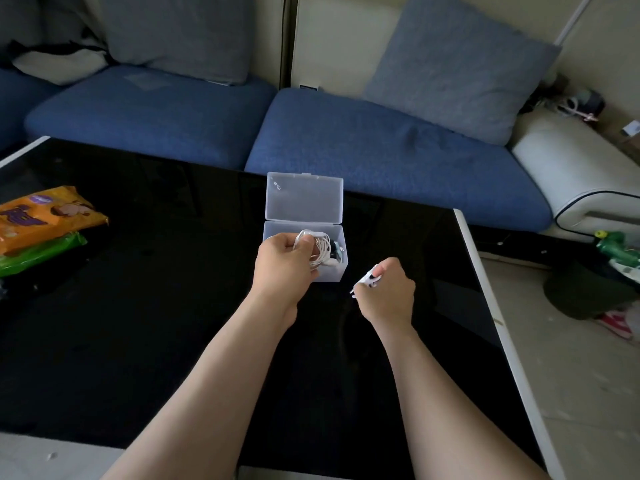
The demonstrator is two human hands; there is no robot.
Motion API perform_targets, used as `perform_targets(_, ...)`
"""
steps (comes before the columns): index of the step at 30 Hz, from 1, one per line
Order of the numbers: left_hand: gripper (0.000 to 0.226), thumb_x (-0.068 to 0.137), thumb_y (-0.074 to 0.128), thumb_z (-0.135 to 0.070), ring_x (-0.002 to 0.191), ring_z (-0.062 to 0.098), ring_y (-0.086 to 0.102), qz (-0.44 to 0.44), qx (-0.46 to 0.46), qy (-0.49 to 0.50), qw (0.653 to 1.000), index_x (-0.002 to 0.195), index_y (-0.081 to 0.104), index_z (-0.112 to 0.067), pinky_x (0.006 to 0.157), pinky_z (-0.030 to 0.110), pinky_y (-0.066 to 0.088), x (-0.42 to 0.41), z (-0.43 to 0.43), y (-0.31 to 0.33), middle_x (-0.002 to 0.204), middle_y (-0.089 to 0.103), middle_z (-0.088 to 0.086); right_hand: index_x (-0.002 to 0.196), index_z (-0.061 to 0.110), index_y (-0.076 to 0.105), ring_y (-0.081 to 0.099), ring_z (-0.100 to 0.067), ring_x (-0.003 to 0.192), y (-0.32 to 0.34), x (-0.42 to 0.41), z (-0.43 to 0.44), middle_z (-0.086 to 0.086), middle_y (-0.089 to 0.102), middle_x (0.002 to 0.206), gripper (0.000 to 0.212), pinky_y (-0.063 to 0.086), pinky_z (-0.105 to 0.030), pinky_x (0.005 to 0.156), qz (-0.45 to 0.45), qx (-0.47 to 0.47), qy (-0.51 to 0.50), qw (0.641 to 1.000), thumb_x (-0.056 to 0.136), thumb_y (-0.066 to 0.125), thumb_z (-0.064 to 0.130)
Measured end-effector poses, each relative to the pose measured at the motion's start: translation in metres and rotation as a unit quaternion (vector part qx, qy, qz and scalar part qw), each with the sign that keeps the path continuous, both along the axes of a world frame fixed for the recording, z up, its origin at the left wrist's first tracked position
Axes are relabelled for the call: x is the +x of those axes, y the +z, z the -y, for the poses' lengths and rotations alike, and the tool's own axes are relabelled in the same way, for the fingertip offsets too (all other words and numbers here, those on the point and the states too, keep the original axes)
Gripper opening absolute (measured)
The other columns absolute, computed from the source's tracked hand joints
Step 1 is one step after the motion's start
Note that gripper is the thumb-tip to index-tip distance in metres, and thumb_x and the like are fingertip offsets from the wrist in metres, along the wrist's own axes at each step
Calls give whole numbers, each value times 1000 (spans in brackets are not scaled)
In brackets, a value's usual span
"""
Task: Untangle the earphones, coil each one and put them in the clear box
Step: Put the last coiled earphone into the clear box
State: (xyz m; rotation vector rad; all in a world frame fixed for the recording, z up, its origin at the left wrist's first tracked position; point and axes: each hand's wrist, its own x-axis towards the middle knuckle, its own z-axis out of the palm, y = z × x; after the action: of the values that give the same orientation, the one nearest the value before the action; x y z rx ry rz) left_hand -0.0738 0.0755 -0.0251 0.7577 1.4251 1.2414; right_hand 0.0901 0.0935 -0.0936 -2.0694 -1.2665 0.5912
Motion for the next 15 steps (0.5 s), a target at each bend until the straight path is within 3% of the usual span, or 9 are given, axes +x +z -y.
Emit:
perform_targets(2,17,108,59,-26,99,21,74,-8,3,-3,1000,102,71,-15,90,43,64,3,1,3,103,75,4,116,15,58,70,-16,77,16,1,8,-8,67,102,30,52,-22,56,-61,53,-21,997,91,72,5)
perform_targets(4,18,108,59,-28,100,21,74,-12,2,-1,1000,101,72,-18,93,46,63,5,3,7,103,76,3,128,17,60,71,-15,85,35,0,13,-6,70,109,34,52,-20,61,-125,92,-31,987,96,70,9)
perform_targets(8,21,105,60,-32,99,23,76,-15,20,8,1000,104,74,-15,98,53,59,11,8,12,100,79,3,123,29,57,78,-15,89,66,-15,29,2,76,104,26,62,-31,78,-233,166,-25,958,100,70,25)
perform_targets(10,22,105,61,-31,98,23,75,-22,36,10,999,104,73,-13,98,52,59,13,9,13,99,79,4,117,29,58,78,-13,85,77,-26,40,5,76,100,23,65,-37,78,-251,197,-3,948,99,72,29)
perform_targets(12,22,105,61,-29,98,27,76,-21,52,9,998,104,73,-11,96,52,61,16,10,14,99,79,7,116,30,66,78,-14,84,82,-32,49,5,77,99,21,65,-46,80,-255,212,39,943,97,71,21)
perform_targets(15,22,106,60,-26,100,31,76,-5,56,-2,998,107,74,-10,93,49,61,17,11,14,100,80,9,127,32,69,77,-19,89,87,-33,57,2,75,108,34,64,-47,86,-245,209,100,941,97,60,17)
